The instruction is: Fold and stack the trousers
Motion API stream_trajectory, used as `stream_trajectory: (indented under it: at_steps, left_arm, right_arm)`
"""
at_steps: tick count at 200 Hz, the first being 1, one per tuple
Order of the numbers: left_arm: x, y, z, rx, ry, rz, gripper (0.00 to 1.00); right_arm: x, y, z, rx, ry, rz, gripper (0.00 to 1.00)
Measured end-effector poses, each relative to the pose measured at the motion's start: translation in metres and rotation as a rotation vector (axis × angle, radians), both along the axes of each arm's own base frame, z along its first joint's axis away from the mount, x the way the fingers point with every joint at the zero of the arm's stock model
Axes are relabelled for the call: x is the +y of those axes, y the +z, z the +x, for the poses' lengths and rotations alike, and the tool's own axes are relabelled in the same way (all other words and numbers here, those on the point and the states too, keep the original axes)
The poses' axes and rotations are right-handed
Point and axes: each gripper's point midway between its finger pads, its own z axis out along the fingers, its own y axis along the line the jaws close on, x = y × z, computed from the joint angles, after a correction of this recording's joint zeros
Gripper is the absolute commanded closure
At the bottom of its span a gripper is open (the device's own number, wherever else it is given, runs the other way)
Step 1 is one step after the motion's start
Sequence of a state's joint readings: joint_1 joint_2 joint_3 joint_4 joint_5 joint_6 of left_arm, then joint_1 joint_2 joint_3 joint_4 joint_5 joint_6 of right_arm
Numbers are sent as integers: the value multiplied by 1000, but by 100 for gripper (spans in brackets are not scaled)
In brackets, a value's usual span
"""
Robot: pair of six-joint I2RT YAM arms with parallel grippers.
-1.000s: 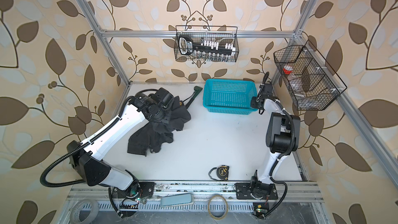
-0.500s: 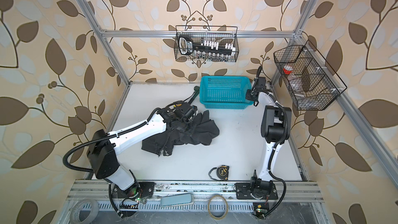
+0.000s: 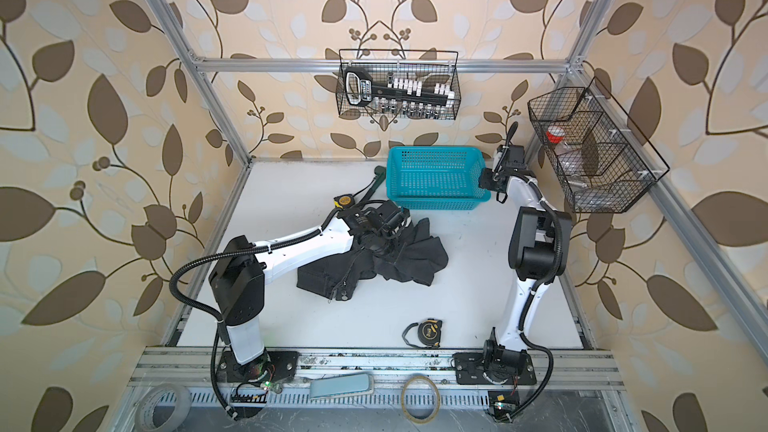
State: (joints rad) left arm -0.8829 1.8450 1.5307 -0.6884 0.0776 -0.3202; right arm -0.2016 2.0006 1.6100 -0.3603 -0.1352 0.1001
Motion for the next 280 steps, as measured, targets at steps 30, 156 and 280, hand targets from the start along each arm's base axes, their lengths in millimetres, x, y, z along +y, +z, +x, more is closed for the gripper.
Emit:
stream_trajectory:
  at_steps: [30, 156, 280]
  left_arm:
    - [-7, 19, 6, -42, -19, -24, 30]
    - [181, 69, -1, -93, 316, 118, 10]
    - [259, -99, -70, 260, 737, 339, 14]
  right_arm:
    - [19, 50, -24, -97, 39, 9, 33]
    - [215, 53, -200, -140, 545, 156, 13]
    - [292, -50, -226, 42, 707, 71, 8]
